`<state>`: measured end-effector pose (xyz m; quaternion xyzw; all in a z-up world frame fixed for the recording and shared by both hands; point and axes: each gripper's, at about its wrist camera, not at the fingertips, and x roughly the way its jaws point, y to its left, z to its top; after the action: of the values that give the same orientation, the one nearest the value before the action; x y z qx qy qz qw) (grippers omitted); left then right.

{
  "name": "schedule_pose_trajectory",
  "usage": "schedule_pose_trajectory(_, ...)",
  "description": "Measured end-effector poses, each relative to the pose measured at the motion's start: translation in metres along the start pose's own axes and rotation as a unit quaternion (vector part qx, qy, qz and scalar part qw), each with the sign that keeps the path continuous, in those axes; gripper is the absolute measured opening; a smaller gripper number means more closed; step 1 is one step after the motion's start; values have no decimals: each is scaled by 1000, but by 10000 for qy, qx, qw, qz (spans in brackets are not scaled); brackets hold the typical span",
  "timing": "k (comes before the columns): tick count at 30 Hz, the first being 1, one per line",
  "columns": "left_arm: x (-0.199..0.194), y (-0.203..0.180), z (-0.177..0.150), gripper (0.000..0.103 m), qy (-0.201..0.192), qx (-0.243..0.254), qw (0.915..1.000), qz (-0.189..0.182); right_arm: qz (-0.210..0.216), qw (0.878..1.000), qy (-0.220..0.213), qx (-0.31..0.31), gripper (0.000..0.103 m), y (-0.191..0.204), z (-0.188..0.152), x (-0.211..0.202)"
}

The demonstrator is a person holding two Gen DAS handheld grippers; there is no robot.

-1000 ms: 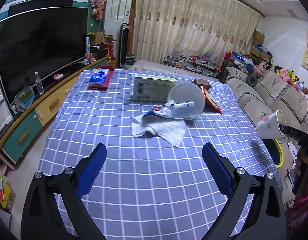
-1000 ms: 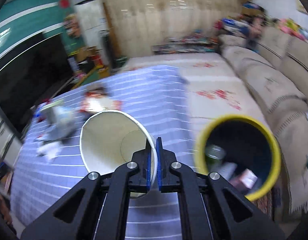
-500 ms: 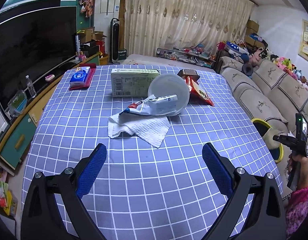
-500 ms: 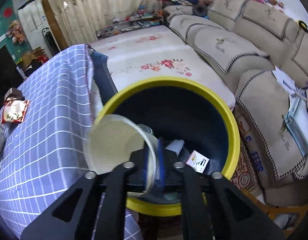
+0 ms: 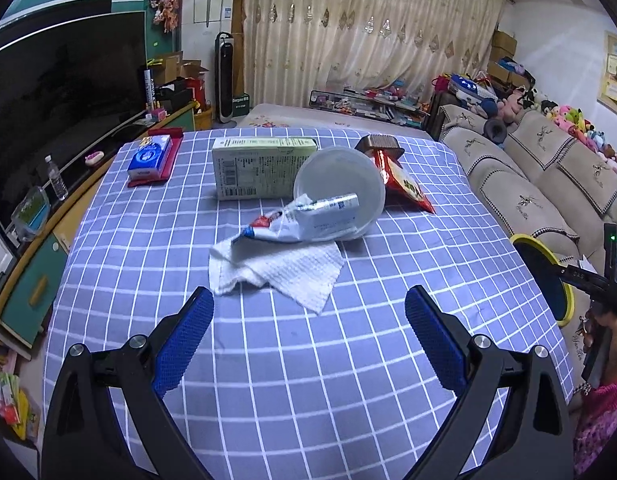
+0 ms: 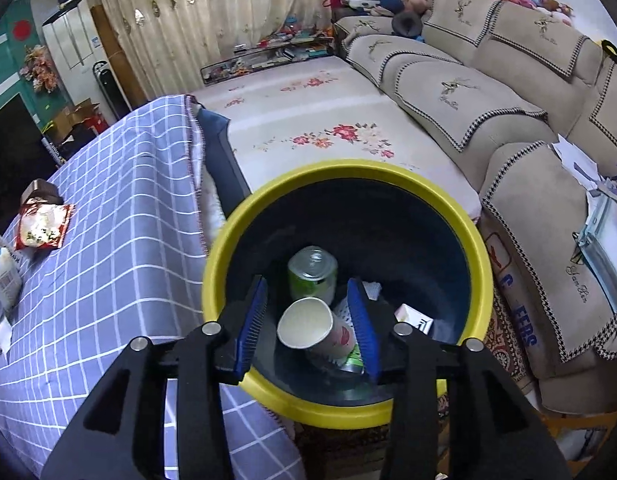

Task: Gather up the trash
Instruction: 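Reach the left tool to the clear plastic cup and grasp its rim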

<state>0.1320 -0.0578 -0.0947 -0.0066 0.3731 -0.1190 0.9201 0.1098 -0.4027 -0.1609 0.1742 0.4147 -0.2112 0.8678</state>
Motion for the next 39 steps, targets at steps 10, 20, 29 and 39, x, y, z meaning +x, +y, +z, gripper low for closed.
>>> schedule_pose_trajectory(10,26,1,56,95,-308,258,9992,25,89,9998,-76,-146,40,13,-2,-9)
schedule_pose_trajectory(20,80,3,92,70,107,479,9985,-255,127,9997,-6,-187,40,16,-6,-4)
schedule_pose_trajectory(29,131,4,103,55,620,574,9958,-364,165,9996,38,-245,40,22,-5,0)
schedule_pose_trajectory(39,159,-5,114,40,876,767,9923,-428,172,9995,104,-235,41,20,-6,5)
